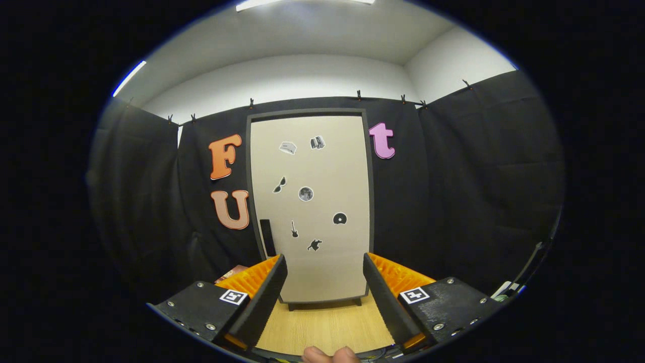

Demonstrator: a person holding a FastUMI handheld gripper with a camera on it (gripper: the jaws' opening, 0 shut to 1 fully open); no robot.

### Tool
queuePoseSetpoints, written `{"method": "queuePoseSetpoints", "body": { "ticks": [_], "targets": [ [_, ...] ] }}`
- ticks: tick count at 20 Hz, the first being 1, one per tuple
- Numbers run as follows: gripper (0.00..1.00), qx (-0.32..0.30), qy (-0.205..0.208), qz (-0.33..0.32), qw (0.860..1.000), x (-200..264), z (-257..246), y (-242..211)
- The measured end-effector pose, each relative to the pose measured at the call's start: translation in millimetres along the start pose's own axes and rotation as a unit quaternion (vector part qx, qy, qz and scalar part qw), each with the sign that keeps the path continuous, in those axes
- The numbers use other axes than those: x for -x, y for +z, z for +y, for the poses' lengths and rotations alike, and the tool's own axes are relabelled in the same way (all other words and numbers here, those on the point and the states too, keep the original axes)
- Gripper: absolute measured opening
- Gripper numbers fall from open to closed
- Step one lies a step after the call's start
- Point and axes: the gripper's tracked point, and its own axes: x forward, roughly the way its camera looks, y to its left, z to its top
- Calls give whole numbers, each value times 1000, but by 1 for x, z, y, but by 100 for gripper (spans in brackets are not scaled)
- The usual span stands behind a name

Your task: Open the shoe cabinet door, grab the shoes and put them into the shoe cabinet, then close the shoe cabinet door.

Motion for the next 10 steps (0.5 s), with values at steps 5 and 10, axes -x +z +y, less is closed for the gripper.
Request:
{"method": "queuePoseSetpoints", "body": {
  "ticks": [5,10],
  "targets": [
    [94,0,2,4,1000,1,-10,-1],
    [94,3,21,7,1000,5,-6,-2]
  ]
}}
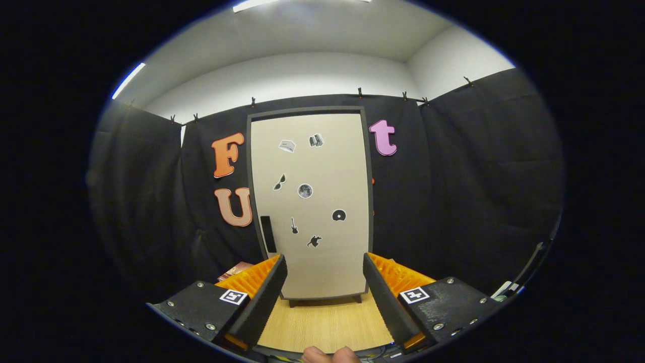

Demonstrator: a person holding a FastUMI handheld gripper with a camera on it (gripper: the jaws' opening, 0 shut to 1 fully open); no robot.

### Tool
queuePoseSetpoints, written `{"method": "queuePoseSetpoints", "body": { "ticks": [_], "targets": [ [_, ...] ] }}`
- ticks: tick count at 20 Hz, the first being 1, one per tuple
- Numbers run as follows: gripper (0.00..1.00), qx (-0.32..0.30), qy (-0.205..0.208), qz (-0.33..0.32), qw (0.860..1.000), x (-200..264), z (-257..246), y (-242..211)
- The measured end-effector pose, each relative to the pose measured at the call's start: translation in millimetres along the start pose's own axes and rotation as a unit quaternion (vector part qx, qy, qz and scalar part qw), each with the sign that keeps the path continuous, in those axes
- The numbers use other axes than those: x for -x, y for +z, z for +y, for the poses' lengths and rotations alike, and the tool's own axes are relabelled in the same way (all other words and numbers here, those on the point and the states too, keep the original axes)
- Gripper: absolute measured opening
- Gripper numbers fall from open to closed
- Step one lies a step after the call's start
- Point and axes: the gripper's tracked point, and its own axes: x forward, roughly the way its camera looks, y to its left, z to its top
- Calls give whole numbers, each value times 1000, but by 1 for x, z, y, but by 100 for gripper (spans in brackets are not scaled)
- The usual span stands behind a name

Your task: Open the shoe cabinet door, grab the shoes and put them into the shoe cabinet, then close the shoe cabinet door.

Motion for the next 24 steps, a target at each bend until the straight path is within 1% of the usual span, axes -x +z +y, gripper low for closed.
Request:
{"method": "queuePoseSetpoints", "body": {
  "ticks": [4,13,24],
  "targets": [
    [94,-3,7,-1,1000,-4,2,2],
    [94,1,9,4,1000,-14,4,-2],
    [94,11,16,-2,1000,-15,12,1]
  ]
}}
